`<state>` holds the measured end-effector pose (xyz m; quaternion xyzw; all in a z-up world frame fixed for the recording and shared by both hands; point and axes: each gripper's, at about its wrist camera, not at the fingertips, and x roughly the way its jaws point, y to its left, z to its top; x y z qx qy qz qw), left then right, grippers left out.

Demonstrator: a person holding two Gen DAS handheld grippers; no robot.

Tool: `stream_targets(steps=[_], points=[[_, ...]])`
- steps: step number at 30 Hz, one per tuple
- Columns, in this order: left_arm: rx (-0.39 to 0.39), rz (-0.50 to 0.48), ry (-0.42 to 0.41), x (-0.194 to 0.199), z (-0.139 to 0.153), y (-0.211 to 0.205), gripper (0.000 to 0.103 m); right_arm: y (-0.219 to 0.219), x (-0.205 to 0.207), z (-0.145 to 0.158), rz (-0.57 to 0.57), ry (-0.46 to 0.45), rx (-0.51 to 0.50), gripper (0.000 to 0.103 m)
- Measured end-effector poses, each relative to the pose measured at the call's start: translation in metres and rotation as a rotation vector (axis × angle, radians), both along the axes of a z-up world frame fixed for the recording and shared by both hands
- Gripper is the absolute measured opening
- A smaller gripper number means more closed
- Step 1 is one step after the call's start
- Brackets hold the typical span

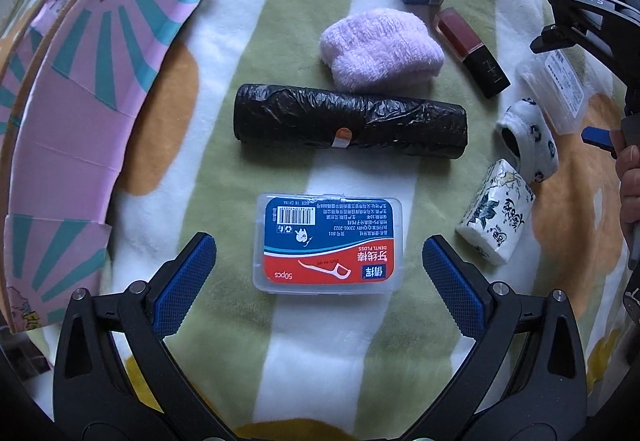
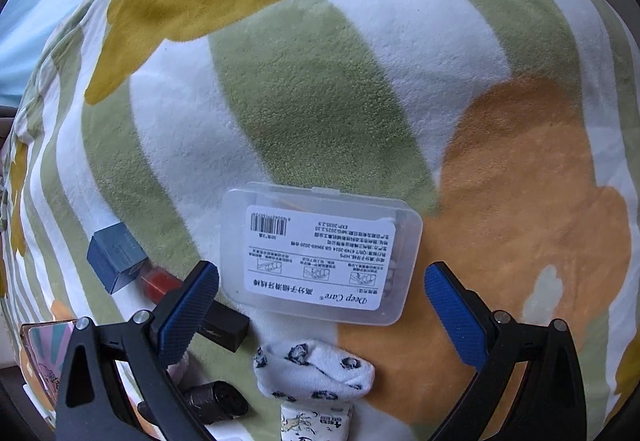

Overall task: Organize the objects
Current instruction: 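Grasp the clear plastic box with the right gripper while the left grasps the floss box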

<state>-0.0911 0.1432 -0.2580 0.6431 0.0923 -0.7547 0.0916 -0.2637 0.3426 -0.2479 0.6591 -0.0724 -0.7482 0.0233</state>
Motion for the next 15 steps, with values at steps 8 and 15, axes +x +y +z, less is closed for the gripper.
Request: stream_targets(steps=[8, 15], points=[[0.019, 0.03, -0.046, -0.004, -0.026, -0.002, 0.09, 0.0, 0.0, -0.011, -0.006, -0.001, 0.019, 0.09], [0.041, 0.021, -0.051, -0.004, -0.031, -0.007, 0.078, 0.001, 0.011, -0.008, -0.001, 0.007, 0.023, 0.089]])
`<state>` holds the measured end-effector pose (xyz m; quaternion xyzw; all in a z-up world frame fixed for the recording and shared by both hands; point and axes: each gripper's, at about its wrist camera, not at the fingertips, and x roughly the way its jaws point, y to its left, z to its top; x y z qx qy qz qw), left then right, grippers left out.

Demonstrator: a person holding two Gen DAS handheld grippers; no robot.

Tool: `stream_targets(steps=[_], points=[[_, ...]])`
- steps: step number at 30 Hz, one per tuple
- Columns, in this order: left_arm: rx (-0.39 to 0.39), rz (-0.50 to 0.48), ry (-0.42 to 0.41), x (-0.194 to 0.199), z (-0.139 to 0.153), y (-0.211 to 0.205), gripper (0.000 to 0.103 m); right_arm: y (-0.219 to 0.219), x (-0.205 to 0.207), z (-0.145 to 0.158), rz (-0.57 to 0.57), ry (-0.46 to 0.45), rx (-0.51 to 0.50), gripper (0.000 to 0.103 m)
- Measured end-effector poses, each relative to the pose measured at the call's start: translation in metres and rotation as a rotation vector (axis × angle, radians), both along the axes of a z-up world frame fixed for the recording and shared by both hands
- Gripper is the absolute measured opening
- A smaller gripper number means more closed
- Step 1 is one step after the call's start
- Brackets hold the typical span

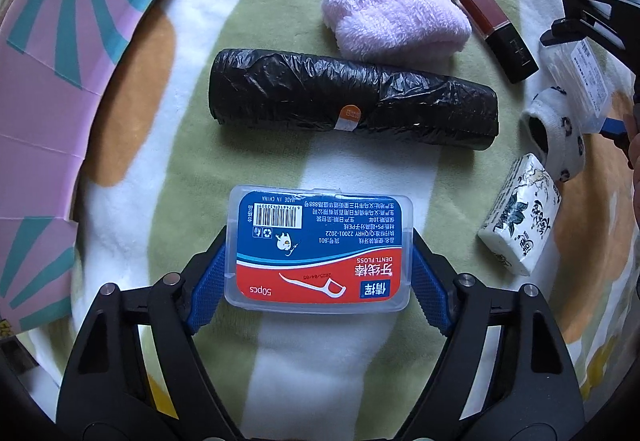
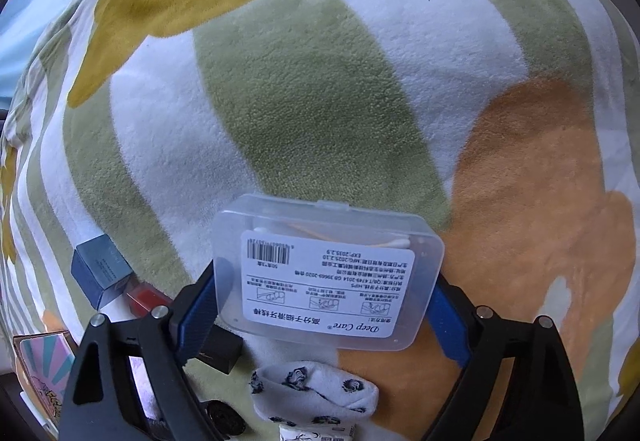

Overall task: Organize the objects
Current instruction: 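Grasp the clear plastic box with the right gripper while the left grasps the floss box, then carry both boxes over the cardboard box and open both grippers to drop them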

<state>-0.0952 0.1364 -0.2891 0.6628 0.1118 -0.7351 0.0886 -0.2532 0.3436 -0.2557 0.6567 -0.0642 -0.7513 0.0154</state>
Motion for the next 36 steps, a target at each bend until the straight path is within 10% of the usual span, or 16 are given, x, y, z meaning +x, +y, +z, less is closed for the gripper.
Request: stream_targets(steps=[11, 25, 36], points=[[0.019, -0.023, 0.082, 0.005, 0.036, -0.006, 0.078, -0.003, 0.034, 0.045, 0.083, 0.062, -0.007, 0.089], [-0.026, -0.114, 0.263, 0.002, 0.158, -0.027, 0.078, -0.046, 0.052, 0.156, 0.344, 0.245, 0.031, 0.089], [-0.014, -0.187, 0.305, 0.032, 0.208, -0.084, 0.078, -0.074, 0.149, 0.207, 0.471, 0.285, 0.08, 0.089]])
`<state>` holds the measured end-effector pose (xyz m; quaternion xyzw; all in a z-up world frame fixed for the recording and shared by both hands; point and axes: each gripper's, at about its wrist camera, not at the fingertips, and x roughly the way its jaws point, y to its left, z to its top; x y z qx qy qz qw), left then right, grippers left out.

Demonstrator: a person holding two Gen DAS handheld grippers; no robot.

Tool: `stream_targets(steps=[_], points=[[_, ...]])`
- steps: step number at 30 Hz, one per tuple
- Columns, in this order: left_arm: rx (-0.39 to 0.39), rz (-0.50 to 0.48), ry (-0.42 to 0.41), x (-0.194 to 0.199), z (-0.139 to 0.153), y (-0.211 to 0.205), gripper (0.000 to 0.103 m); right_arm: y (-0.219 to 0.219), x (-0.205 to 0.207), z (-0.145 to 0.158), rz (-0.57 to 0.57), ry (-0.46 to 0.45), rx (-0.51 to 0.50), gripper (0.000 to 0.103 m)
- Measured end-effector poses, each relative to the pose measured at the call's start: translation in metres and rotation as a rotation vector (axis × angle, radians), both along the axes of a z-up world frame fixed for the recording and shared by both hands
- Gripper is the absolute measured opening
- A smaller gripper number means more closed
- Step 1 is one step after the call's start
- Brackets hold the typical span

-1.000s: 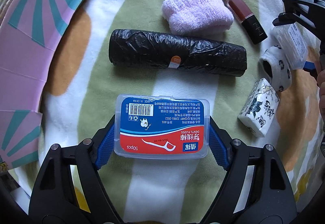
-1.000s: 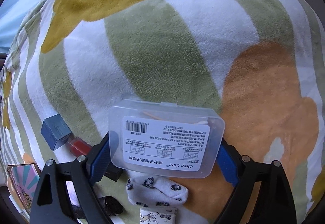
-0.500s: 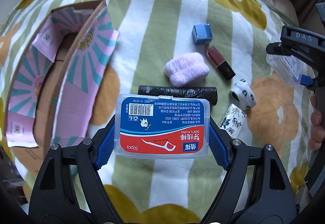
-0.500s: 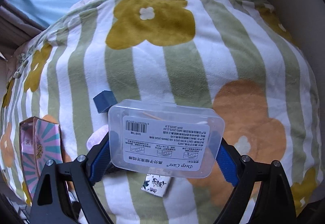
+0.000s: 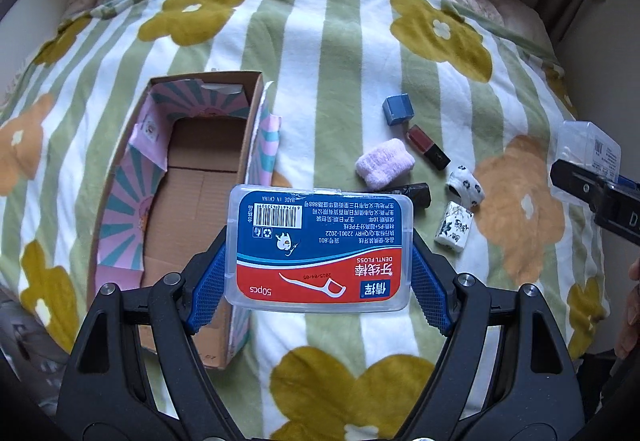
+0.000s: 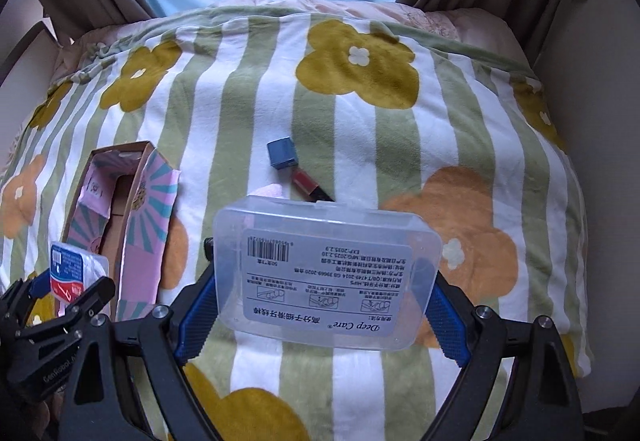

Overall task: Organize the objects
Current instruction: 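Carry both boxes over the cardboard box and open both grippers to drop them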

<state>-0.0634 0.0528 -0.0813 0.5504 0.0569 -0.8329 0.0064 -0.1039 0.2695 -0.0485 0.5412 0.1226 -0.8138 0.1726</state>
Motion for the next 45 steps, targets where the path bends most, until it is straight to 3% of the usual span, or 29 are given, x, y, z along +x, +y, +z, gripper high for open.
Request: stream_targets(steps=[10, 16, 22, 28, 36, 45], points=[[-0.021, 0.077, 0.006, 0.029, 0.01, -0.087, 0.078, -0.093, 0.04, 0.007, 0.174, -0.015, -0.044, 0.089], [-0.018, 0.157, -0.027, 0.04, -0.007, -0.137, 0.078, -0.168, 0.043, -0.003, 0.3, -0.032, -0.056, 0.089], [-0.009, 0.201, -0.08, 0.041, -0.036, -0.171, 0.078, -0.239, 0.037, -0.033, 0.413, -0.075, -0.051, 0.089], [0.017, 0.2, -0.142, 0.033, -0.07, -0.184, 0.078, -0.3, 0.028, -0.081, 0.524, -0.117, 0.002, 0.089], [0.011, 0.14, -0.195, 0.008, -0.11, -0.174, 0.078, -0.342, 0.021, -0.154, 0.706, -0.169, 0.09, 0.089], [-0.01, 0.116, -0.246, -0.006, -0.145, -0.165, 0.078, -0.362, 0.025, -0.181, 0.853, -0.191, 0.121, 0.089]])
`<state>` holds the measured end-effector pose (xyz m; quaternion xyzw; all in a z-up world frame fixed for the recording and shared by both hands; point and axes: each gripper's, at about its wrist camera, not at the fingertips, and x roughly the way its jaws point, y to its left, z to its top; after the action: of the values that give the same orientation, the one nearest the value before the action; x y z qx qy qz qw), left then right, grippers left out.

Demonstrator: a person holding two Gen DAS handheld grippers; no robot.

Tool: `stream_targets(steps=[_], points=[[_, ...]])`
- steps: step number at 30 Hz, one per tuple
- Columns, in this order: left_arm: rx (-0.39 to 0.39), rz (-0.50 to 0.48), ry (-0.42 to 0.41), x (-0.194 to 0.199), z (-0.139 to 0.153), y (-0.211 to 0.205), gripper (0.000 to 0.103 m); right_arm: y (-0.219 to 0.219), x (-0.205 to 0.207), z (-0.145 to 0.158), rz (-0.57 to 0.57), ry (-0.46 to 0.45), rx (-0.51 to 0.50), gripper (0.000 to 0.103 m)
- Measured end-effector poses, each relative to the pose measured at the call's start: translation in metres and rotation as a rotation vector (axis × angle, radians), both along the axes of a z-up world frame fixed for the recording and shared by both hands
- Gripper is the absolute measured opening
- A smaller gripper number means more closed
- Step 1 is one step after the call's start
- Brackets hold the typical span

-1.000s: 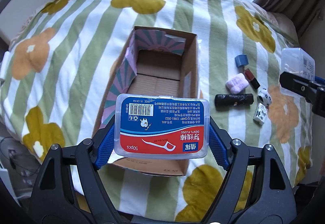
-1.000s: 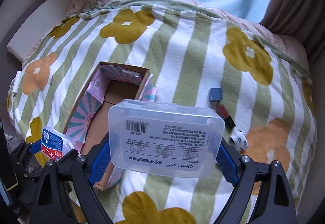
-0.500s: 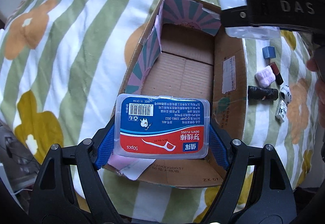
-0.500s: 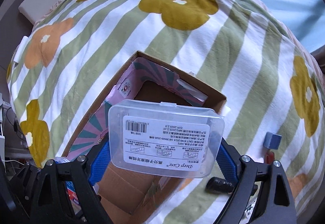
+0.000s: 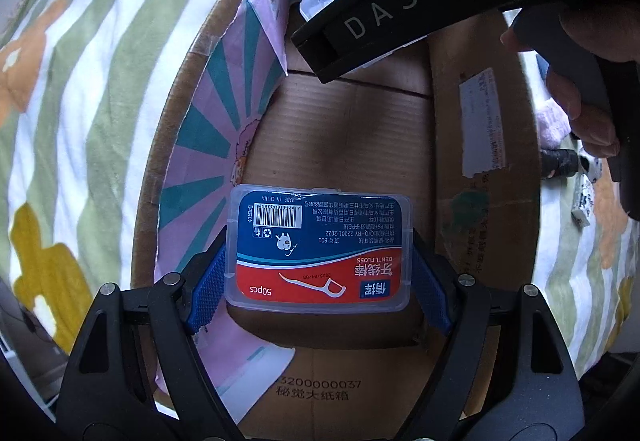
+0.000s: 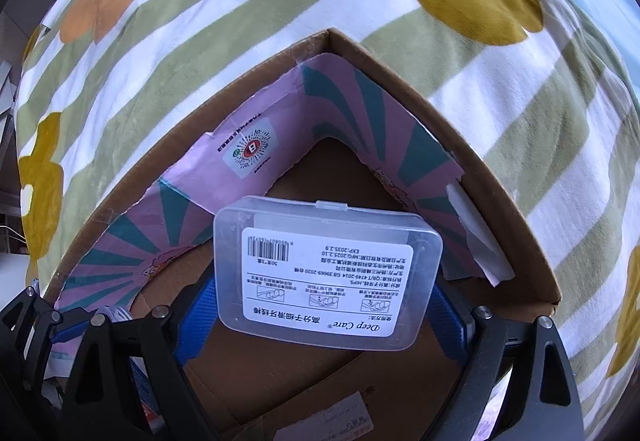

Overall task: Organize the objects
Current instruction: 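Carry both boxes over the cardboard box and open both grippers to drop them, then withdraw both grippers from the cardboard box back toward the remaining items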

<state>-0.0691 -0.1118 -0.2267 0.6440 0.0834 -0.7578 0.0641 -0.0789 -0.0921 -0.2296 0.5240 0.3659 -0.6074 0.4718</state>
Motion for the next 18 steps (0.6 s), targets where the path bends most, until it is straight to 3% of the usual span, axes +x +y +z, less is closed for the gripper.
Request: stream_targets(steps=[2, 3, 5, 18], points=[[0.009, 0.0, 0.014, -0.001, 0.002, -0.001, 0.079, -0.001, 0.002, -0.001, 0.006, -0.016, 0.004, 0.09], [0.015, 0.006, 0.024, -0.002, 0.004, -0.002, 0.079, -0.001, 0.003, -0.001, 0.002, -0.03, 0.003, 0.096], [0.01, 0.013, 0.038, -0.002, 0.008, -0.002, 0.102, 0.001, 0.004, 0.001, 0.0, -0.046, -0.023, 0.103], [0.005, 0.048, 0.066, 0.013, 0.021, -0.004, 0.103, 0.002, 0.006, 0.018, 0.001, -0.005, -0.026, 0.103]])
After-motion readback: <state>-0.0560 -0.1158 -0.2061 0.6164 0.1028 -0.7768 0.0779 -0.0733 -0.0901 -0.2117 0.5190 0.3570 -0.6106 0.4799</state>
